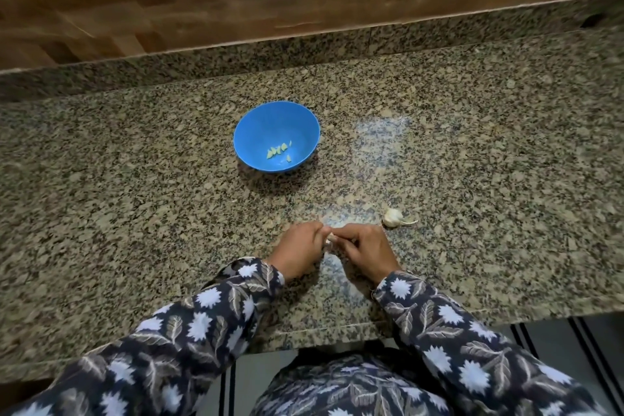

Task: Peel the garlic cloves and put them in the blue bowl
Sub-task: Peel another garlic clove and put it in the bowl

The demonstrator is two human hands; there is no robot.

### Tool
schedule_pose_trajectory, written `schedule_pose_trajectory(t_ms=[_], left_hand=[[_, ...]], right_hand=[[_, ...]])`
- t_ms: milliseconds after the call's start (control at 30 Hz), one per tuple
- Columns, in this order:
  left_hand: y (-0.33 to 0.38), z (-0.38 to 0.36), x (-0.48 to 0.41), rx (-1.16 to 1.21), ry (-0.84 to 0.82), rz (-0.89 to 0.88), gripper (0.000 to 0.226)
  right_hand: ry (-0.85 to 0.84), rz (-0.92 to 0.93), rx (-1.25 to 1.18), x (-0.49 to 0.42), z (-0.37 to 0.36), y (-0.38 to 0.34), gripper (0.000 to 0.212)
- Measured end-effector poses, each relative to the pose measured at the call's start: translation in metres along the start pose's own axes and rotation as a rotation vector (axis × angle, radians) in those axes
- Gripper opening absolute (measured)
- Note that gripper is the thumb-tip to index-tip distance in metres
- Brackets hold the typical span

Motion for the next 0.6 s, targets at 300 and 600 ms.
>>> schedule_pose_trajectory(t_ms=[300,600], left_hand=[[-0.009,-0.007,0.006,0.626,-0.088,0.306,0.036],[-0.008,-0.013,-0.003,0.108,0.32,-0.201,0.028]], right_hand=[[-0.233,-0.251,-0.105,-0.015,-0.001,0.003,0.016],[-0.287,-0.6,-0.691,-0.005,-0.004,0.009,0.018]])
Point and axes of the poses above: each hand's wrist, its own x-axis away from the middle knuckle, its own z-axis out of the back of the hand, y = z × x, the point moved 4 cm from there along -x, towards the middle knuckle, and after that the axes turned 3 degrees about x, right-handed, at the moved point
